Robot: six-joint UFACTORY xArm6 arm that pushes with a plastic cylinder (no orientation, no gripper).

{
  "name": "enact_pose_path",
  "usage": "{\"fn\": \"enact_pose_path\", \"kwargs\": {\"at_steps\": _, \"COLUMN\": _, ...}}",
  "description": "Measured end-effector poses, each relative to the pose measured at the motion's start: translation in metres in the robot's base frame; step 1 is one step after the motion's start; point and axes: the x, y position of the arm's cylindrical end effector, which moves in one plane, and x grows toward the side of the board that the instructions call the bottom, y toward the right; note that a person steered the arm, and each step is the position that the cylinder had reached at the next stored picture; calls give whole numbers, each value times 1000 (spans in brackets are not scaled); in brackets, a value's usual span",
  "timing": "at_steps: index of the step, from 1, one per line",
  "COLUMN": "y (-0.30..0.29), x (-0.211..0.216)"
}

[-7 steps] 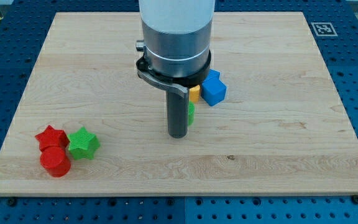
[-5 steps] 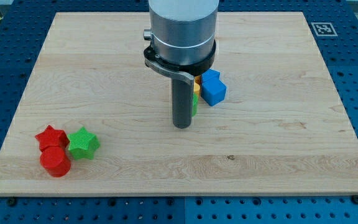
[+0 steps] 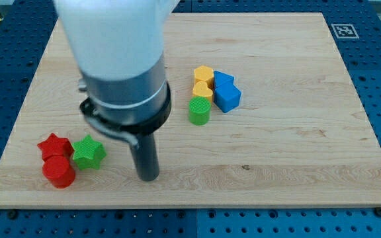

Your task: Push the green star close to the green circle

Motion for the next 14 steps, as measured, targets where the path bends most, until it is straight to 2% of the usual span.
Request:
{"fn": "enact_pose_path", "kwargs": {"at_steps": 2, "y": -103, "x": 23}}
{"fn": "enact_pose_path", "kwargs": {"at_steps": 5, "y": -194, "x": 21}}
{"fn": "enact_pose_path", "kwargs": {"at_steps": 9, "y": -180, "x": 27}}
{"fn": "enact_pose_path", "kwargs": {"at_steps": 12, "y": -122, "x": 19}}
{"fn": "enact_pose_path", "kwargs": {"at_steps": 13, "y": -84, "x": 16}}
{"fn": "enact_pose_path", "kwargs": {"at_steps": 14, "y": -77, "x": 11}}
